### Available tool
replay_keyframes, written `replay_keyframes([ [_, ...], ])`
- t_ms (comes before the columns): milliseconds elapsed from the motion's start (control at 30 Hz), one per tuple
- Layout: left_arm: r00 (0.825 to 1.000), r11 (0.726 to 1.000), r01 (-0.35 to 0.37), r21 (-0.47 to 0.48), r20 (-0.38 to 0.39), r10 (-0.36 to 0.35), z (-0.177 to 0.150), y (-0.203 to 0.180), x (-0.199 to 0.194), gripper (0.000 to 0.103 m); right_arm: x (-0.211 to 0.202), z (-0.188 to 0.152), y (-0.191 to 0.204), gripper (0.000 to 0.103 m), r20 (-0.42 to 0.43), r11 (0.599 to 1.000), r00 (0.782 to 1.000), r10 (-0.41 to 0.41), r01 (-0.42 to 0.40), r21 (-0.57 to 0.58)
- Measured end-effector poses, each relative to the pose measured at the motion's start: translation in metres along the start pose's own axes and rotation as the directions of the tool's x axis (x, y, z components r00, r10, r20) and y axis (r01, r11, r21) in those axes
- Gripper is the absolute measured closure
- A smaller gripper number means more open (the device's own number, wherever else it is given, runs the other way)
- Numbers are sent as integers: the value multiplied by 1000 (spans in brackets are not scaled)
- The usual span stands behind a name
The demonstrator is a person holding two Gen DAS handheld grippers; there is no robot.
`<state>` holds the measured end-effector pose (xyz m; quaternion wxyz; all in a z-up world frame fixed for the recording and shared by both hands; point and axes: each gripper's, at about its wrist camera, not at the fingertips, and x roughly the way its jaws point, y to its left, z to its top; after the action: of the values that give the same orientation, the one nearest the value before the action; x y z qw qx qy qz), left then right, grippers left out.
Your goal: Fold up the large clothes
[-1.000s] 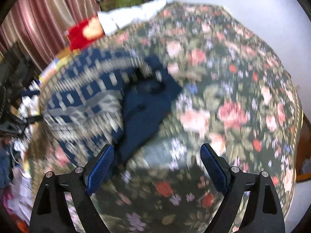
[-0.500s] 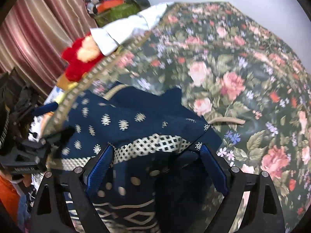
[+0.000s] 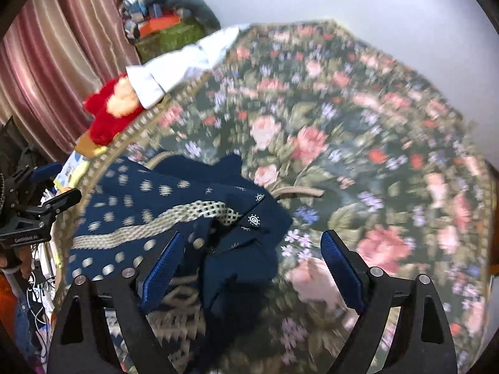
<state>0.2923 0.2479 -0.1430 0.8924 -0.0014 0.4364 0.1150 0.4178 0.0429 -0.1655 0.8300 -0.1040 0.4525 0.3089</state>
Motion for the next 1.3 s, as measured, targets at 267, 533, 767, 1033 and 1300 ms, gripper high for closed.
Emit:
replay_keyframes([
  [267, 976, 998, 62, -10, 209, -58, -4, -17, -115, 12, -135, -15, 39, 14, 261, 999, 964, 47, -42, -26],
  [533, 878, 991, 134, -31, 466, -104, -18, -41, -244, 12, -256, -53, 81, 14, 519, 997, 852, 69, -47, -55],
  [767, 782, 984, 167, -69, 617, -89, -53, -58, -320, 12, -329, -107, 110, 14, 681, 999, 732, 39, -10, -46],
  [1033, 753, 979, 162, -125, 657, -40, -88, -70, -345, 12, -342, -151, 128, 12, 695, 1000, 718, 21, -31, 3],
  [1300, 771, 983, 121, -136, 637, -7, -104, -78, -344, 12, -331, -162, 129, 9, 654, 999, 756, -25, 0, 38],
])
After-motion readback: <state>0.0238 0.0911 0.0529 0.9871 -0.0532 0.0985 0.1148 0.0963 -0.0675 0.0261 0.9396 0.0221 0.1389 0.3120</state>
